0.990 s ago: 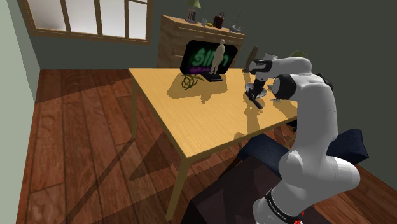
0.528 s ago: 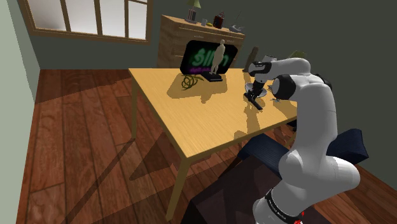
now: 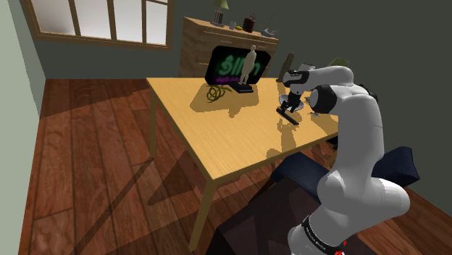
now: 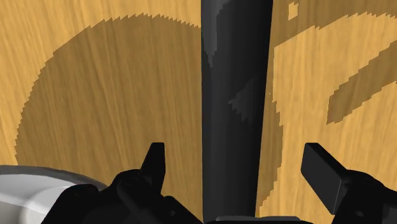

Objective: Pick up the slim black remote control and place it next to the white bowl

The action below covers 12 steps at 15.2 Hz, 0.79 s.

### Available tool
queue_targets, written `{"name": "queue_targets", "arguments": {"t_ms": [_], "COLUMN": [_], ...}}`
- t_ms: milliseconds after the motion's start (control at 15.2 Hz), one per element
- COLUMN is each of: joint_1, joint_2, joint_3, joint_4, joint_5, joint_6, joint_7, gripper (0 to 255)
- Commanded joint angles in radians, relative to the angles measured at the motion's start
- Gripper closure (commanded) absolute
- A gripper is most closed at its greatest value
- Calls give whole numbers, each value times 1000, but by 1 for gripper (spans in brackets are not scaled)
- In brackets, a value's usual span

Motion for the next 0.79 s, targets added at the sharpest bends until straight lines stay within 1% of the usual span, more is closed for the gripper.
{"name": "queue_targets", "arguments": {"t_ms": [0, 198, 726], "joint_1": [1, 3, 3], "joint_2": [-13, -43, -43], "joint_3": [-2, -5, -5], "joint_4": [11, 55, 55], "joint_5": [-2, -8, -8], "joint_6": [-24, -97, -97], "joint_7": [2, 6, 6], "gripper": [0, 0, 0]}}
